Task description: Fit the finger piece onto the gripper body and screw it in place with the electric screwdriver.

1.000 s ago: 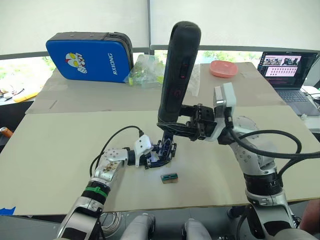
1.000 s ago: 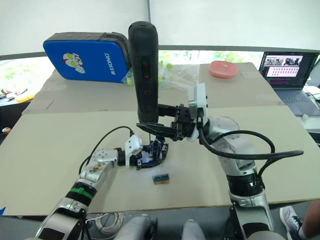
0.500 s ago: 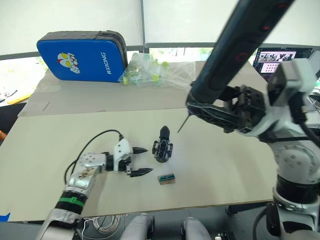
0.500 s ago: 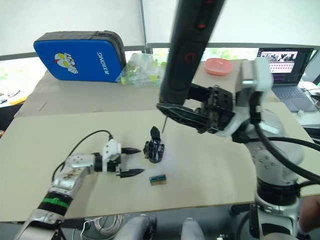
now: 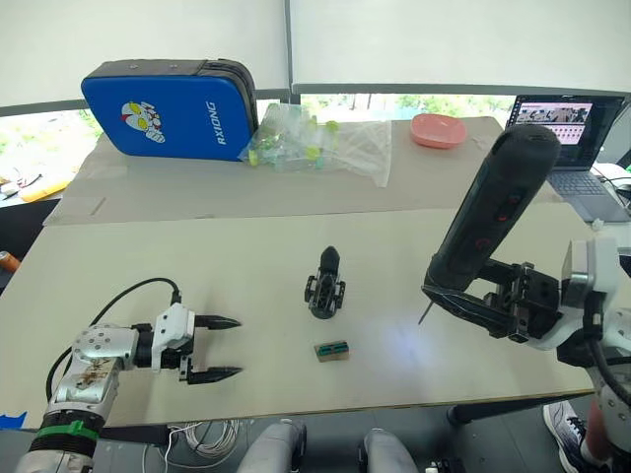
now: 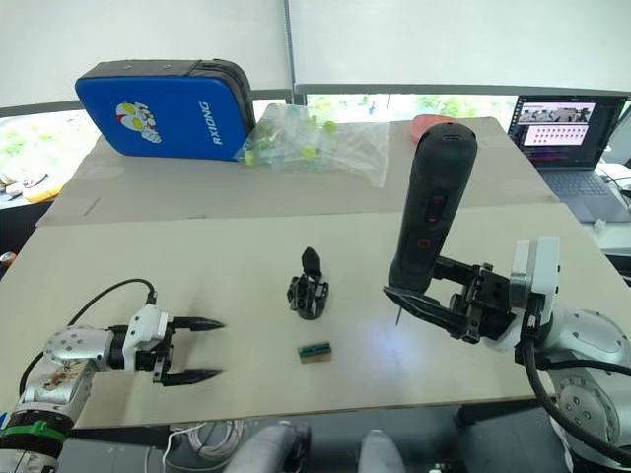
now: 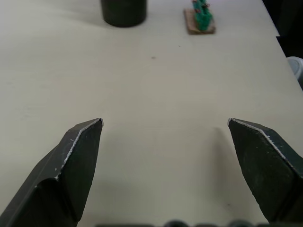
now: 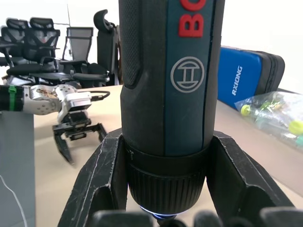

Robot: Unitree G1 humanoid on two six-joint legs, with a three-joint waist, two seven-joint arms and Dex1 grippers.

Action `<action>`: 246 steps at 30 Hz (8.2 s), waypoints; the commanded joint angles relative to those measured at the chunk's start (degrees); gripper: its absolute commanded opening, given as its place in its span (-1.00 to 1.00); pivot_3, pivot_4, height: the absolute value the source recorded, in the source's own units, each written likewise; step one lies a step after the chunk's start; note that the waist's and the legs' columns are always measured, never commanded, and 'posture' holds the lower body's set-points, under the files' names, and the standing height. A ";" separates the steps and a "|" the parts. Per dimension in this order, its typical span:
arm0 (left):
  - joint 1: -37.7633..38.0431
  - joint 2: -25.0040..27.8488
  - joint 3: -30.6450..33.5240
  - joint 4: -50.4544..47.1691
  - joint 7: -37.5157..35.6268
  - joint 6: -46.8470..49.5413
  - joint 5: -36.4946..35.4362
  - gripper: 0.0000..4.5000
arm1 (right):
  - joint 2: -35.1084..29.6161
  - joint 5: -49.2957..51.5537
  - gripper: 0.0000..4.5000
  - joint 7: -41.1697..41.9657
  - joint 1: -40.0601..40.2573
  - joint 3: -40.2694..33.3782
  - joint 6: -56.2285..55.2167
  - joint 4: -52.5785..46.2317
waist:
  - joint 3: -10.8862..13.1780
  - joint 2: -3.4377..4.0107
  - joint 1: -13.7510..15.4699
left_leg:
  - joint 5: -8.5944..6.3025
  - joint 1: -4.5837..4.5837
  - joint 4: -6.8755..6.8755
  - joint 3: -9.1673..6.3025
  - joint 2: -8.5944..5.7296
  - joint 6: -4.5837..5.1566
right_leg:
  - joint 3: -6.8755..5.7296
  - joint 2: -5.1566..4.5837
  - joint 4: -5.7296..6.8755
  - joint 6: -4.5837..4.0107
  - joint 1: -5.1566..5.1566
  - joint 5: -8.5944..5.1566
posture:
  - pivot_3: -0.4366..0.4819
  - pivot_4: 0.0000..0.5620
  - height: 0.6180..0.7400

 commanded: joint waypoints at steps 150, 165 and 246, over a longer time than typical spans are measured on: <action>-1.04 -15.46 -21.75 -13.64 21.63 13.50 10.94 0.98 | 12.32 -19.59 -0.15 2.24 -8.79 31.14 -14.98 9.60 | 0.00 0.00 1.62 | -0.03 0.41 0.31 -0.03 -0.02 0.02 | -0.28 0.30 0.04 0.14 0.51 0.06 | -0.05 -0.47 1.00; -1.29 -15.25 -21.02 -13.36 21.14 12.80 10.36 0.98 | 12.14 -18.28 -0.15 2.11 -8.96 30.73 -14.95 7.89 | 0.00 0.00 1.61 | -0.03 0.41 0.31 -0.02 -0.01 0.02 | -0.28 0.29 0.04 0.14 0.51 0.06 | -0.05 -0.47 1.00; -15.40 -22.83 -13.98 1.30 26.66 9.32 10.51 0.98 | 2.07 3.40 -0.15 -6.91 -20.79 18.77 0.66 -5.09 | 0.20 -0.33 0.58 | -0.01 0.15 0.29 -0.02 0.01 0.05 | -0.26 0.26 0.01 0.13 0.25 0.06 | -0.05 -0.47 1.00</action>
